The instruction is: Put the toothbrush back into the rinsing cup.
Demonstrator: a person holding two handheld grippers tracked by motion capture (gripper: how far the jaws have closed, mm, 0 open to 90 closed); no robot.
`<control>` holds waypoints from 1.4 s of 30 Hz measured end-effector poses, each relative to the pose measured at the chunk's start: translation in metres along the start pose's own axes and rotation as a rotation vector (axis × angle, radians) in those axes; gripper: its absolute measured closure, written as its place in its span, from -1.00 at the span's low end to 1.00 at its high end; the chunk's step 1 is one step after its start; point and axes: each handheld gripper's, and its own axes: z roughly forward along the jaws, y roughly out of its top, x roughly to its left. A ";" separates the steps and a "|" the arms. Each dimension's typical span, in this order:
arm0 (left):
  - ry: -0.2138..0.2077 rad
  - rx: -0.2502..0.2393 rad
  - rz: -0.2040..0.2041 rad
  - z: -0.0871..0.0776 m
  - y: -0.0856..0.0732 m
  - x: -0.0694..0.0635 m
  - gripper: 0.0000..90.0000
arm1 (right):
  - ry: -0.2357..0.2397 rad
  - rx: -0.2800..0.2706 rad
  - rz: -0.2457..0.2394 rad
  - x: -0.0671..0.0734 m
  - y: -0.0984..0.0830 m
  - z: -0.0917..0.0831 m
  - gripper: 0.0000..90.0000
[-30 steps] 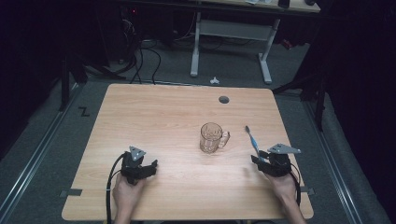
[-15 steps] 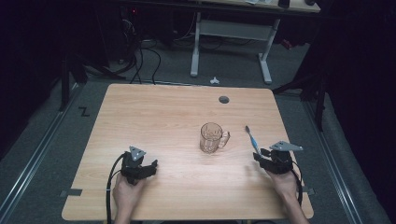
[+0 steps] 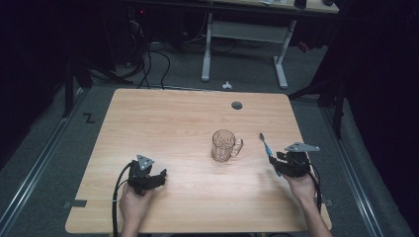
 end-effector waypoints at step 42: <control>-0.004 0.000 -0.003 0.000 0.000 0.001 -0.44 | -0.046 0.083 -0.076 -0.009 0.056 0.010 0.38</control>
